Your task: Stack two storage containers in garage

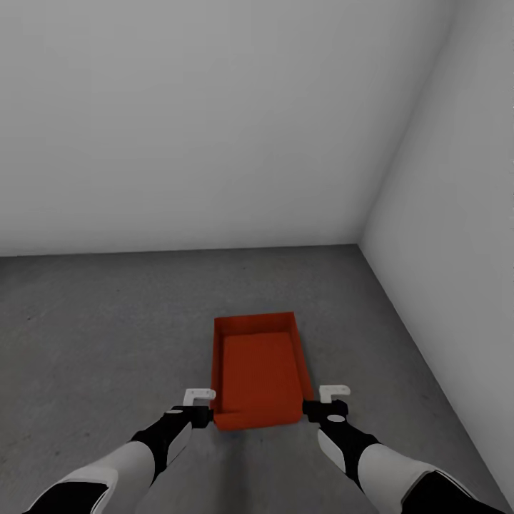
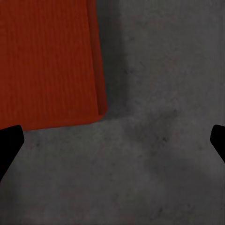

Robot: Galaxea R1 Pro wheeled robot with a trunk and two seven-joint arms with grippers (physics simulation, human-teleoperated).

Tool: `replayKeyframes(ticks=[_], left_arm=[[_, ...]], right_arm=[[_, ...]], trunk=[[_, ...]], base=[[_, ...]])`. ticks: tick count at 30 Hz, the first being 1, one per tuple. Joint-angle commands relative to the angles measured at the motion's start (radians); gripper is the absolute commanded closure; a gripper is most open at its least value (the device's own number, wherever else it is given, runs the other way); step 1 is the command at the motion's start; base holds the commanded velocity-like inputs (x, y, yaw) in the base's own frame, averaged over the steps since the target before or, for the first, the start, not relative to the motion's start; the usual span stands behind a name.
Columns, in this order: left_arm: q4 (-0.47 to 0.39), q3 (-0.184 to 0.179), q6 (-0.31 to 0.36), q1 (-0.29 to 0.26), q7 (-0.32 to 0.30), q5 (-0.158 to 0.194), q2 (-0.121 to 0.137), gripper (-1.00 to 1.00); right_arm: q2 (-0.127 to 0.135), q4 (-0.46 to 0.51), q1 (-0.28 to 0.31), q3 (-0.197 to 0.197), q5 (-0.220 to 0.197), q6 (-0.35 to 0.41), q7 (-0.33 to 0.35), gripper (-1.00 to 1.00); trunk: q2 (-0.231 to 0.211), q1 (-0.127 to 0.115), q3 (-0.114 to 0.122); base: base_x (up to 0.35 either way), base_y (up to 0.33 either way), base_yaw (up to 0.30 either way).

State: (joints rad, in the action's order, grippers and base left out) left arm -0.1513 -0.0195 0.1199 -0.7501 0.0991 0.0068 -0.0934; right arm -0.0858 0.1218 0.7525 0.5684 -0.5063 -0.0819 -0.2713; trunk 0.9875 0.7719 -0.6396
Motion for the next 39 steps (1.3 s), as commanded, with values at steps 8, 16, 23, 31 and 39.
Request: replayKeyframes(ticks=[8, 16, 23, 31, 39], left_arm=[[-0.002, -0.002, 0.006, 0.0, 0.004, 0.001, 0.0, -1.0], [-0.002, -0.002, 0.006, 0.0, 0.004, 0.001, 0.0, -1.0], [-0.004, -0.002, 0.005, 0.0, 0.004, 0.001, 0.001, -1.0], [-0.006, -0.003, 0.004, 0.0, 0.004, 0.001, 0.0, -1.0], [-0.007, -0.002, 0.004, 0.0, 0.004, 0.001, 0.001, -1.0]], right_arm=[[0.0, -0.001, 0.001, 0.008, -0.011, -0.004, -0.003, -1.0], [0.0, -0.001, 0.001, 0.008, -0.011, -0.004, -0.003, -1.0], [0.001, -0.001, 0.001, 0.008, -0.011, -0.004, -0.003, -1.0], [0.001, -0.001, 0.001, 0.008, -0.011, -0.004, -0.003, -1.0], [0.001, -0.001, 0.001, 0.008, -0.011, -0.004, -0.003, -1.0]], trunk=[[0.001, 0.0, 0.012], [0.001, 0.0, 0.024], [0.001, 0.0, 0.035], [0.001, 0.0, 0.048], [0.001, 0.0, 0.06]], base=[[0.0, 0.0, 0.0], [0.0, 0.0, 0.0], [0.0, 0.0, 0.0], [0.0, 0.0, 0.0], [0.0, 0.0, 0.0]])
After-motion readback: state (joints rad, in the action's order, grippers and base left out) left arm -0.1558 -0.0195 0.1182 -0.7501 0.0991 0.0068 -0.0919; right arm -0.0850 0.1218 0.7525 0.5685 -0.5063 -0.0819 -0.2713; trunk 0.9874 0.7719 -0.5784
